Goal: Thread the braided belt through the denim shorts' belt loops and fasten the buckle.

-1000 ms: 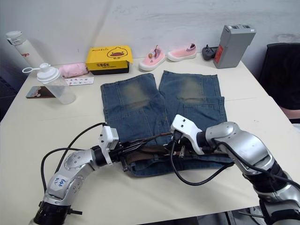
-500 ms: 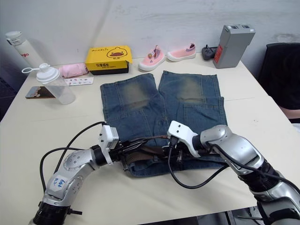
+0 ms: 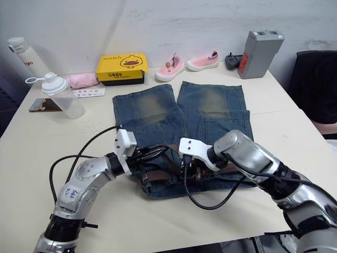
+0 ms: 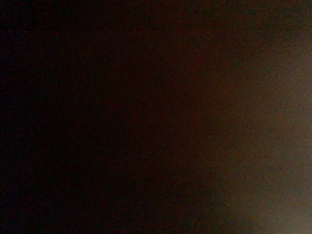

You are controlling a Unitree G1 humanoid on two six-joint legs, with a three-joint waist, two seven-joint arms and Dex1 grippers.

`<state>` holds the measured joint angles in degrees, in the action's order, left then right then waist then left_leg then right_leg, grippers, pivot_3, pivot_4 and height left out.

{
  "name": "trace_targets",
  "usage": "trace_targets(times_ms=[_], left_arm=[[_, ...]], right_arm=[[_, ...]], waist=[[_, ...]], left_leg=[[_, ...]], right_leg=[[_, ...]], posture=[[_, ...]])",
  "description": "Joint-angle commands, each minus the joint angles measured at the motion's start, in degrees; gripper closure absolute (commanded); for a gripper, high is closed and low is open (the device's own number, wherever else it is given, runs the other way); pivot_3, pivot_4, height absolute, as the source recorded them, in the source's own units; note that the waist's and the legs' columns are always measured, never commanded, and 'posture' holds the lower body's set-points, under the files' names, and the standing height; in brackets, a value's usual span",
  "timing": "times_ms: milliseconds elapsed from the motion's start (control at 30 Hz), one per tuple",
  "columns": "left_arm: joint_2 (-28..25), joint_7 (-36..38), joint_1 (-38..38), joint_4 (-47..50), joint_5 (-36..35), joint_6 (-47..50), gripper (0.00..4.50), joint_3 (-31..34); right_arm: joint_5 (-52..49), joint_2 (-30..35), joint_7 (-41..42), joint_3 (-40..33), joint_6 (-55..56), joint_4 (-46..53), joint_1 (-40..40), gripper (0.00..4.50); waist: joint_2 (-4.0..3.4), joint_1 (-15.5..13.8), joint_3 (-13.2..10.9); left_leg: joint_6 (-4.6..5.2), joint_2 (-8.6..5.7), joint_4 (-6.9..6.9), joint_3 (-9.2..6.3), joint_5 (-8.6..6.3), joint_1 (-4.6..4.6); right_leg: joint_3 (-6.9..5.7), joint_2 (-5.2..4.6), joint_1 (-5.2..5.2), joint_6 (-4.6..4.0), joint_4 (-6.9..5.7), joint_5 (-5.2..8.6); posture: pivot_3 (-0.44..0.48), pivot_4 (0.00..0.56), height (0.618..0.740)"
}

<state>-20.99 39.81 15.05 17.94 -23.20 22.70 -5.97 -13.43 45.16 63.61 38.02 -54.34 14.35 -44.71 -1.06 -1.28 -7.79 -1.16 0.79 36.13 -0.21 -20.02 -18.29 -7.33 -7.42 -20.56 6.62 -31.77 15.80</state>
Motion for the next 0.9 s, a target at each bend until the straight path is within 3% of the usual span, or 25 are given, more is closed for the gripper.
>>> trace_targets(times_ms=[33, 400, 700, 900], left_arm=[[1.7, 2.3, 6.4, 0.2, -2.4, -1.9, 4.43, 0.2], [5.2, 12.3, 23.4, -11.9, -2.6, -5.6, 4.43, -2.1], [14.9, 16.3, 39.0, -23.2, -2.9, -10.0, 4.43, -2.6], [19.8, 18.3, 44.5, -30.4, -0.9, -14.4, 4.43, -2.5]], right_arm=[[5.3, -2.4, 1.2, 10.2, 0.2, -5.9, 2.9, 4.45], [13.2, -7.8, 3.9, 16.2, 3.2, -8.8, 3.6, 4.45], [17.4, -9.6, 8.0, 16.9, 4.7, -9.3, 5.1, 4.45], [20.0, -9.4, 10.4, 16.5, 6.1, -8.5, 6.1, 4.45]], waist=[[0.13, 0.0, 0.1], [0.35, 1.5, 0.5], [0.35, 1.3, 0.6], [0.31, 1.3, 0.6]], left_leg=[[0.00, 0.00, 0.02, -0.01, 0.00, 0.00], [-0.19, 0.12, -0.03, -0.01, 0.06, 0.10], [-0.29, 0.17, -0.03, -0.05, 0.05, 0.21], [-0.28, 0.14, 0.02, -0.07, 0.05, 0.21]], right_leg=[[-0.01, 0.00, 0.00, 0.00, -0.01, 0.00], [0.00, 0.17, 0.10, -0.09, -0.20, 0.06], [0.14, 0.32, 0.13, -0.15, -0.29, 0.10], [0.14, 0.31, 0.12, -0.13, -0.23, 0.09]], posture=[[0.000, 0.150, 0.739], [0.000, 0.150, 0.739], [0.000, 0.150, 0.739], [0.000, 0.150, 0.739]])
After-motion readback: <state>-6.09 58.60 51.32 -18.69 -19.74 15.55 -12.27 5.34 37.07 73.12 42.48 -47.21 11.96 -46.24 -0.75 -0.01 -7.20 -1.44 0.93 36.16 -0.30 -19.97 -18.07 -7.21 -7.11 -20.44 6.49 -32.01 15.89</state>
